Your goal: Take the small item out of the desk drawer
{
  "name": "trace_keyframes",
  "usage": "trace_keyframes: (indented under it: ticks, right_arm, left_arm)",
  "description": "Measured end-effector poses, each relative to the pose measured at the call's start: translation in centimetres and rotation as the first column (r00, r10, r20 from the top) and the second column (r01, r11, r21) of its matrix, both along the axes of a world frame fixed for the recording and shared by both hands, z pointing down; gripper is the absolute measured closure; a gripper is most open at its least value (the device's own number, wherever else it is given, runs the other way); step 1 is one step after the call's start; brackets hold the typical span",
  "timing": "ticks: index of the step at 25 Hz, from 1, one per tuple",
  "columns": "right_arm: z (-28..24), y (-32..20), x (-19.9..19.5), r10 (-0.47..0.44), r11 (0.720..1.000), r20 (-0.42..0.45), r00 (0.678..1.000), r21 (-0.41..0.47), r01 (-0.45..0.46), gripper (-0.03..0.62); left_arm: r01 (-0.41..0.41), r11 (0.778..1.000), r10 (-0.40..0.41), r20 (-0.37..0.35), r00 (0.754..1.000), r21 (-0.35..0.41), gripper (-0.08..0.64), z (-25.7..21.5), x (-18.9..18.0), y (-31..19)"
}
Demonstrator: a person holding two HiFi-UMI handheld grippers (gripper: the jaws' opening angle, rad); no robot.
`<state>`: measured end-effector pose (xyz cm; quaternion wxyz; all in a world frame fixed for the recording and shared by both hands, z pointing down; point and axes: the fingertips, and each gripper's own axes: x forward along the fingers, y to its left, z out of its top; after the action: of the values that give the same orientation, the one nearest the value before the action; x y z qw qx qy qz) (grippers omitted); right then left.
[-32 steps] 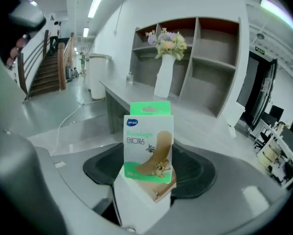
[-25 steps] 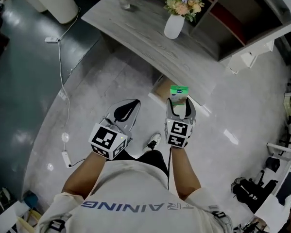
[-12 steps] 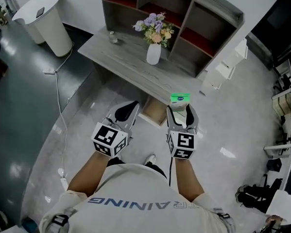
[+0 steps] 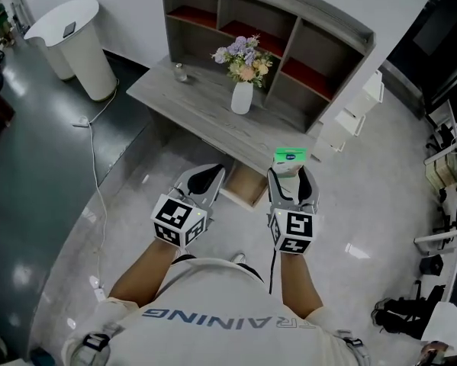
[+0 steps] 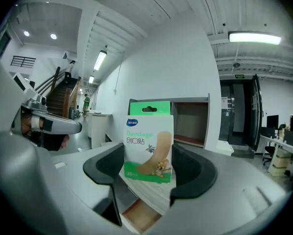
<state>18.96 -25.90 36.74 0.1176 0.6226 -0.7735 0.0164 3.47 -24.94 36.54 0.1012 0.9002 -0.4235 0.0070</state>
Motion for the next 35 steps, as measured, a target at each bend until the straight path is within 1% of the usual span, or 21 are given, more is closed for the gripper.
trace_keyframes:
  ticks: [6, 12, 16, 23, 35]
  right_arm:
    - [0.2, -0.2, -0.8, -0.019, 1.000, 0.010, 1.000, -0.005, 0.020, 0.273]
    - [-0.6, 0.0, -2.6, -0.047, 0.999, -0.035, 0.998, 0.025, 0.048, 0.273]
    - [-0.4, 0.2, -3.2, -0.059, 0.998, -0.055, 0.997, 0.024, 0.061, 0.273]
    - [0.1, 0.6, -3.3, -0.063, 0.998, -0.052, 0.997, 0.010, 0.063, 0.273]
    - [0.3, 1.6, -3.2, -0.065, 0.998, -0.050, 0.997, 0.005, 0.066, 0.273]
  left_arm:
    - [0.006, 1.000, -0.006, 0.011, 1.000, -0.004, 0.558, 0.2, -0.6, 0.2]
    - [0.012, 1.000, -0.012, 0.015, 1.000, -0.007, 0.558, 0.0, -1.4, 0.5]
    - [0.021, 1.000, -0.021, 0.016, 1.000, -0.009, 0.557, 0.2, -1.8, 0.7]
    - [0.037, 0.999, -0.037, 0.013, 0.999, -0.006, 0.557, 0.2, -2.3, 1.1]
    - [0.040, 0.999, -0.039, 0.013, 0.999, -0.006, 0.557, 0.2, -2.3, 2.1]
